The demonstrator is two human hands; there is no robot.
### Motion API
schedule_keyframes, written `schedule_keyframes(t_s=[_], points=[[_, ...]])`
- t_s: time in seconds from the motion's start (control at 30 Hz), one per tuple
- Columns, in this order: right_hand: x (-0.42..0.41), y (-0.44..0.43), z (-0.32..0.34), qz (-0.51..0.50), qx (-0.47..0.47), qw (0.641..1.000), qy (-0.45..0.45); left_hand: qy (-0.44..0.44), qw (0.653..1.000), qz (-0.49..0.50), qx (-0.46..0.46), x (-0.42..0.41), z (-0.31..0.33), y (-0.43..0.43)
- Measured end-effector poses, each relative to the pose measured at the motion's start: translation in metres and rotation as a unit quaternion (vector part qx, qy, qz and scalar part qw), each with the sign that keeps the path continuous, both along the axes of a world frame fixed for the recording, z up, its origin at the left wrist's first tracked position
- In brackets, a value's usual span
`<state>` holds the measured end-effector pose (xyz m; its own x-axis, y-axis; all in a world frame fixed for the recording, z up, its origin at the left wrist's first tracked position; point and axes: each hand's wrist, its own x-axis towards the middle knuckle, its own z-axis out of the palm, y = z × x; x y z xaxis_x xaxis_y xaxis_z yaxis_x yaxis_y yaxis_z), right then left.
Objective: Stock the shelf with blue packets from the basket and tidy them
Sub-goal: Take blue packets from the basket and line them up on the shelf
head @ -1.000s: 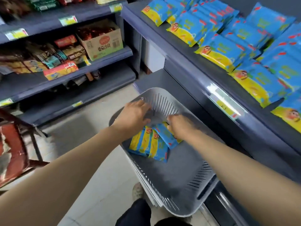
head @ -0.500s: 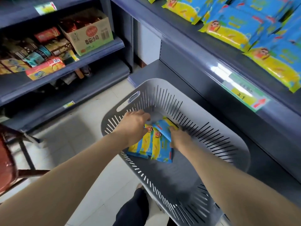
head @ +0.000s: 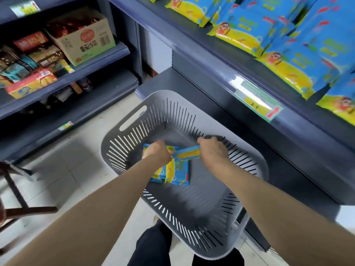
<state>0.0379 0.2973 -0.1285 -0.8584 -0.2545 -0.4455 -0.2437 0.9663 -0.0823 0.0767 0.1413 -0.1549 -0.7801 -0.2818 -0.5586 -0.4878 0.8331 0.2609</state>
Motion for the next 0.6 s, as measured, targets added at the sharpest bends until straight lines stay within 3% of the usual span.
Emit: schedule_keyframes(t_s=[0.13,0.27,0.43,0.6], points=[[0.022,0.013,0.008,0.02,0.003,1.0,0.011,0.006,1.0,0.016,-0.026,0.0,-0.006,0.004],[0.018,0.026,0.01,0.034,-0.013,0.999,-0.027,0.025,0.999,-0.029,-0.001,-0.009,-0.007,0.003],[0.012,0.037,-0.001,0.056,-0.054,0.996,-0.032,0.028,0.984,-0.174,-0.012,-0.024,-0.023,0.006],[0.014,0.04,-0.012,0.019,-0.106,0.994,-0.007,-0.032,0.95,-0.305,-0.052,-0.028,-0.049,0.013]])
